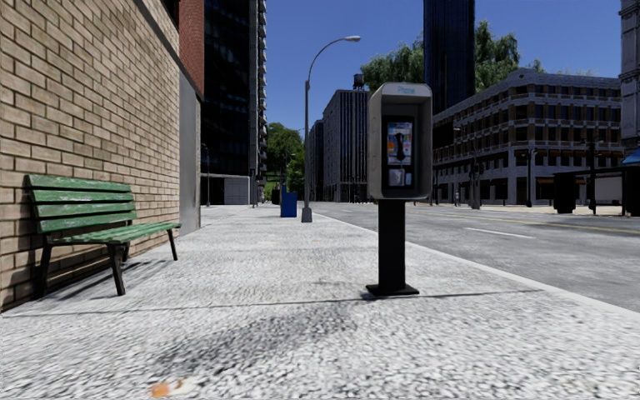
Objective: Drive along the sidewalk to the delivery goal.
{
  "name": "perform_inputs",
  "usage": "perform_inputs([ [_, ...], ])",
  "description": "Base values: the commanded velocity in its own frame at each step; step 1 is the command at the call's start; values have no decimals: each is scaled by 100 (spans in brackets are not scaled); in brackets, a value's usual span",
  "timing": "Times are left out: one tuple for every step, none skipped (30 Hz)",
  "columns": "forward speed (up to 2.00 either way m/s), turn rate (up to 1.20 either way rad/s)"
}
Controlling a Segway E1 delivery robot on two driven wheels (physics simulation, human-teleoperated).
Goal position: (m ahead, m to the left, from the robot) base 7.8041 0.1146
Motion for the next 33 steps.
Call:
perform_inputs([
  [110, 6],
  [110, 6],
  [110, 14],
  [110, 17],
  [110, 17],
  [110, 18],
  [110, 18],
  [110, 18],
  [110, 13],
  [110, 8],
  [110, 6],
  [110, 6],
  [110, 5],
  [110, 4],
  [110, 4],
  [110, 4],
  [110, 4],
  [110, 4],
  [110, 86],
  [110, 86],
  [110, 105],
  [110, 106],
  [110, 106],
  [110, 106],
  [110, 106],
  [110, 106],
  [110, 61],
  [110, 11],
  [110, 8],
  [110, 5],
  [110, 4],
  [110, 3],
  [110, 3],
])
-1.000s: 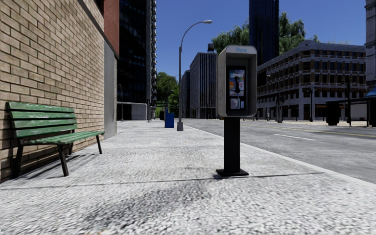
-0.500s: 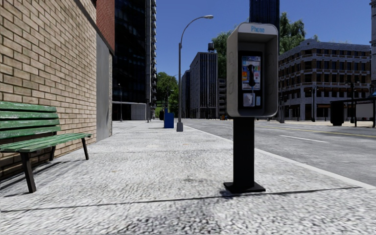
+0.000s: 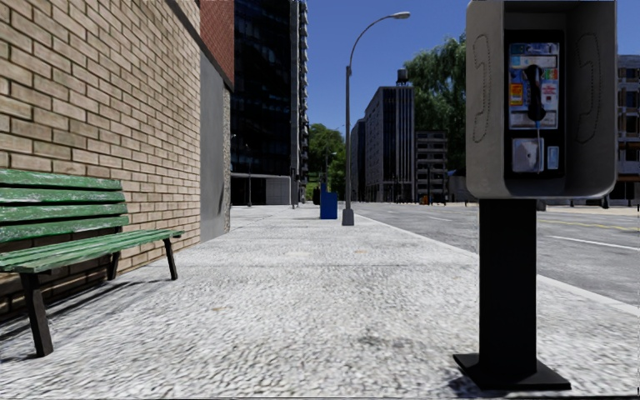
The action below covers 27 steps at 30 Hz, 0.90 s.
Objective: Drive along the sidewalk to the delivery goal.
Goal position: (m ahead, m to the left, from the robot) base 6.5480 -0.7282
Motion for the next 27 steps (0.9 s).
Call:
perform_inputs([
  [110, 3],
  [110, 3],
  [110, 3],
  [110, 3],
  [110, 3],
  [110, 3],
  [110, 3],
  [110, 3],
  [110, 3],
  [110, 1],
  [110, 1],
  [110, 0],
  [110, 0],
  [110, 0],
  [110, 0],
  [110, 0],
  [110, 0],
  [110, 0],
  [110, 0],
  [110, 0],
  [110, 0],
  [110, 0],
  [110, 0],
  [110, 0],
  [110, 0],
  [110, 0],
  [110, 0],
])
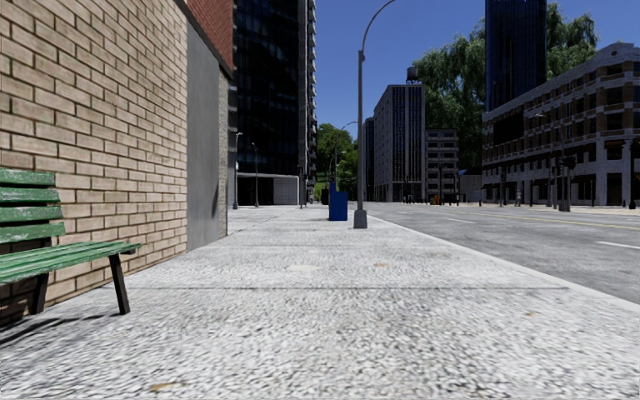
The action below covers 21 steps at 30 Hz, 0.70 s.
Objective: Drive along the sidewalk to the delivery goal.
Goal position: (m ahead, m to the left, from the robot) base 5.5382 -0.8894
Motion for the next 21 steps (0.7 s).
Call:
perform_inputs([
  [110, 0],
  [110, 0],
  [110, 0],
  [110, 0],
  [110, 0],
  [110, 0],
  [111, 0],
  [112, 0],
  [113, 0],
  [114, 0],
  [114, 0],
  [114, 0],
  [114, 0],
  [114, 0],
  [114, 0],
  [114, 0],
  [114, 0],
  [114, 0],
  [115, 0],
  [115, 0],
  [115, 0],
])
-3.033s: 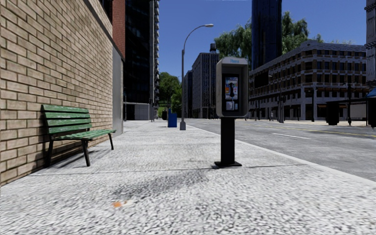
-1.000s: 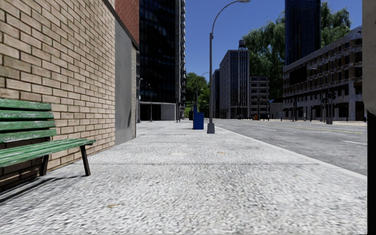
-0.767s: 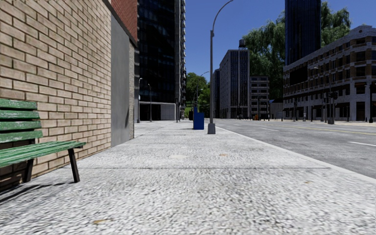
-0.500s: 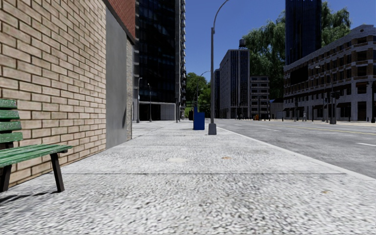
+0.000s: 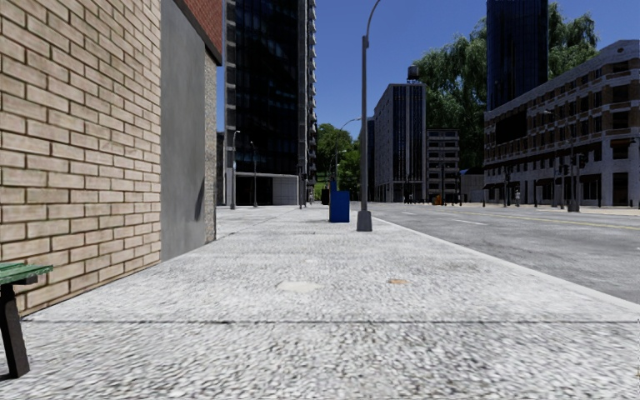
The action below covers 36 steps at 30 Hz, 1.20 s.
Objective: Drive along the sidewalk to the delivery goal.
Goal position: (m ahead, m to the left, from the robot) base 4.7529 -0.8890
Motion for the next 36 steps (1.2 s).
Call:
perform_inputs([
  [115, 0],
  [115, 0],
  [115, 0],
  [115, 0],
  [115, 0],
  [115, 0],
  [115, 0],
  [115, 0],
  [115, 0],
  [115, 0],
  [115, 0],
  [115, 0],
  [115, 0],
  [115, 0],
  [115, 0],
  [115, -7],
  [116, -30],
  [116, -51],
  [116, -67],
  [116, -72],
  [116, -73],
  [116, -33],
  [116, -17],
  [116, -10],
  [116, -9],
  [116, -8],
  [116, -7],
  [116, -7],
  [116, -7],
  [116, -7],
  [116, -7],
  [116, -7],
  [116, -7],
  [116, -7],
  [116, -7],
  [116, -88],
])
